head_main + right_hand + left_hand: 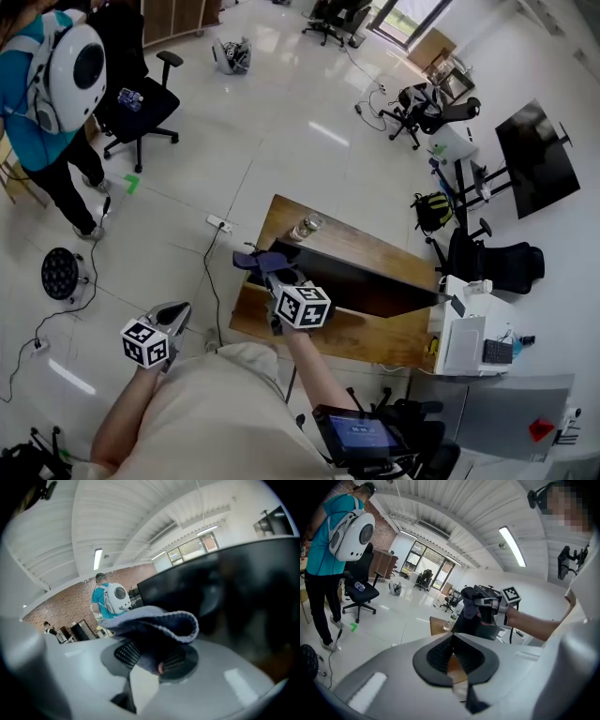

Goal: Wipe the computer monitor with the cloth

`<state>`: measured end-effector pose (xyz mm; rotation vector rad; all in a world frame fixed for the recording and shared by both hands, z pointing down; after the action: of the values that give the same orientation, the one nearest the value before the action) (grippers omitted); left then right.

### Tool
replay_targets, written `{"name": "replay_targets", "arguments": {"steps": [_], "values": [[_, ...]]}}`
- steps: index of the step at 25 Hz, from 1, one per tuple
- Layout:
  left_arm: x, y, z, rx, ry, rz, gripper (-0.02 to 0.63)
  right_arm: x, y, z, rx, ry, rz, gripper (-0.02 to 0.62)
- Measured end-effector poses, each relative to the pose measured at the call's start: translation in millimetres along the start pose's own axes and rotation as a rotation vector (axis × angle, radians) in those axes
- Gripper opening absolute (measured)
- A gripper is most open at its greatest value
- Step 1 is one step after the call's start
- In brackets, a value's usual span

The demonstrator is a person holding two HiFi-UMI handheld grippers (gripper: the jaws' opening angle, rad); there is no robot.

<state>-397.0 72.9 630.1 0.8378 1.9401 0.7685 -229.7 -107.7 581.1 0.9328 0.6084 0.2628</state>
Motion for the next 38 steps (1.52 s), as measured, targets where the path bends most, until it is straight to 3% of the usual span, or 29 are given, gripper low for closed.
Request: {"name": "replay_targets", "arguments": {"steps": [12, 22, 38], "values": [[-15.6, -2.7, 11.2, -0.022, 0.027, -0.013, -0.008, 21.9, -39.5, -11.6, -0.022, -0.028, 0.101, 0.097], [-38.1, -7.7, 33.8, -0.047, 0.046, -0.028, -0.008, 40.0, -47.6, -2.2, -0.011, -0.061, 0.133, 0.095], [-115.9, -8.0, 145.4, -0.083, 0.119, -0.091, -0.008, 133.8, -52.6, 77.5, -0.026, -0.053, 0.119, 0.095]]}}
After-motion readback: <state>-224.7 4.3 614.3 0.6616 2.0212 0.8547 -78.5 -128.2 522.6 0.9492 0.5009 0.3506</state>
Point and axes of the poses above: the fingertips, and each gripper's own axes: x backward along the fingers, z to its right, y out of its underside, the point moved 2 cm from there along x, backward along the fingers, and after that the axes turned 8 degrees about -y, right-handed, at the moved point
